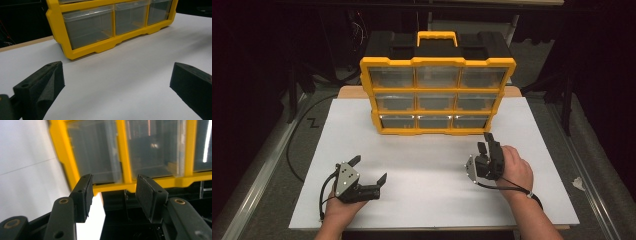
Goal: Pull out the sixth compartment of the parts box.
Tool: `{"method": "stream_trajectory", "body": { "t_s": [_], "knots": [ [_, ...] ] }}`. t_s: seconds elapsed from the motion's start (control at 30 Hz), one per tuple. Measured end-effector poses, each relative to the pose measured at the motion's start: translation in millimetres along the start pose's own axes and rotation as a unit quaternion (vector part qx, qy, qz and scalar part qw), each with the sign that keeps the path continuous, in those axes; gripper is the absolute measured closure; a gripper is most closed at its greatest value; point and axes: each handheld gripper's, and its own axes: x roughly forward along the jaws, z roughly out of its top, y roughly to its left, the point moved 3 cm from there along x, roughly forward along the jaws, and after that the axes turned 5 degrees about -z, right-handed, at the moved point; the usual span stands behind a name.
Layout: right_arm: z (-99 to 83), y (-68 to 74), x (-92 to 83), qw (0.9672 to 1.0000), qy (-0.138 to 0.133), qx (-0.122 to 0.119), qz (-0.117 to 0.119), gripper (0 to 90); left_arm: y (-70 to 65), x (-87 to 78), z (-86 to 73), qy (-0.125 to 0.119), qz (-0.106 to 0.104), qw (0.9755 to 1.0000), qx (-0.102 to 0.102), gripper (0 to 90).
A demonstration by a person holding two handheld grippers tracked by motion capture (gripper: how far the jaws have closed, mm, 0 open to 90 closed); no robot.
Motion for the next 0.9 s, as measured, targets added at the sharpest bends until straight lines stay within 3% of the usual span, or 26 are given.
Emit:
{"method": "stream_trajectory", "body": {
  "t_s": [0.03,0.7,0.77,0.83,0.87,0.9],
  "knots": [
    [0.8,-3.4,2.0,0.9999,-0.002,-0.009,-0.004,50.5,0.0,0.0,0.0,0.000,0.000,1.0000,0.000,0.2],
    [20.7,-42.2,27.7,0.9991,-0.005,-0.026,-0.033,51.7,-0.4,1.5,-0.5,0.000,-0.002,1.0000,0.000,0.2],
    [22.3,-43.0,30.3,0.9994,-0.005,-0.013,-0.032,52.1,-0.5,1.6,-0.4,-0.001,-0.002,1.0000,0.001,0.2],
    [24.7,-48.4,33.1,0.9988,-0.012,-0.031,-0.037,52.5,-0.7,1.7,-0.5,0.000,-0.002,1.0000,0.001,0.2],
    [25.3,-49.5,33.9,0.9989,-0.009,-0.030,-0.035,52.8,-0.7,1.8,-0.5,0.000,-0.003,1.0000,0.001,0.2],
    [25.0,-48.3,35.2,0.9995,-0.005,-0.013,-0.030,53.3,-0.7,1.8,-0.5,0.000,-0.003,1.0000,0.001,0.2]
  ]
}}
